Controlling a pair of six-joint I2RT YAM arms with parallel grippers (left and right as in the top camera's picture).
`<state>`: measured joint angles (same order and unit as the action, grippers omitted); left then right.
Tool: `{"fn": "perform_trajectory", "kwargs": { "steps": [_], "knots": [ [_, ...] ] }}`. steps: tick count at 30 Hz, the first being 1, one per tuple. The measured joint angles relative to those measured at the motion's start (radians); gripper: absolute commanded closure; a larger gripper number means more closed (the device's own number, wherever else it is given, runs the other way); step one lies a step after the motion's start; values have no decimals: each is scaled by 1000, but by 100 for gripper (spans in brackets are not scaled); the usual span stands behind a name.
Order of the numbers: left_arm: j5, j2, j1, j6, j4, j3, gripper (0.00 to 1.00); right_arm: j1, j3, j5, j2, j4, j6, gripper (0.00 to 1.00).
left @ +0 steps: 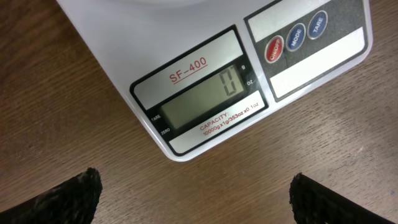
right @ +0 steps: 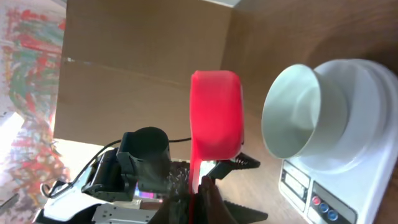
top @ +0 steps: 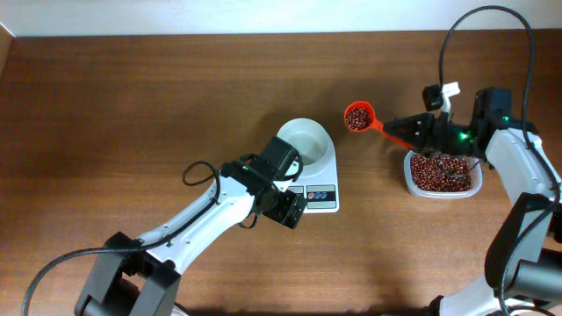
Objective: Scoop item into bowl and weigh 50g on scale
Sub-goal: 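Carry the scoop left over the white bowl on the scale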
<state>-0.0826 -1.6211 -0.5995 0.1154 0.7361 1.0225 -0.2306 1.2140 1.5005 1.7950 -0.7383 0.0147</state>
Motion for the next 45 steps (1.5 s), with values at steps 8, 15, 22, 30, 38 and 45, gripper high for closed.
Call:
{"fn": "perform_trajectory", "kwargs": {
  "steps": [8, 15, 22, 30, 38, 45],
  "knots": [
    [0, 0, 0, 0, 0, 0, 1, 54, 0, -74, 0, 101, 196, 96],
    [0, 0, 0, 0, -1, 0, 1, 137, 0, -177, 0, 146, 251, 96],
    [0, 0, 0, 0, -1, 0, 1, 234, 0, -308, 0, 188, 259, 96],
    [0, 0, 0, 0, 0, 0, 1, 258, 0, -357, 1, 193, 262, 96],
    [0, 0, 0, 0, 0, 0, 1, 259, 0, -372, 1, 274, 246, 96],
    [0, 0, 0, 0, 0, 0, 1, 336, 0, -501, 1, 303, 240, 96]
  ]
}}
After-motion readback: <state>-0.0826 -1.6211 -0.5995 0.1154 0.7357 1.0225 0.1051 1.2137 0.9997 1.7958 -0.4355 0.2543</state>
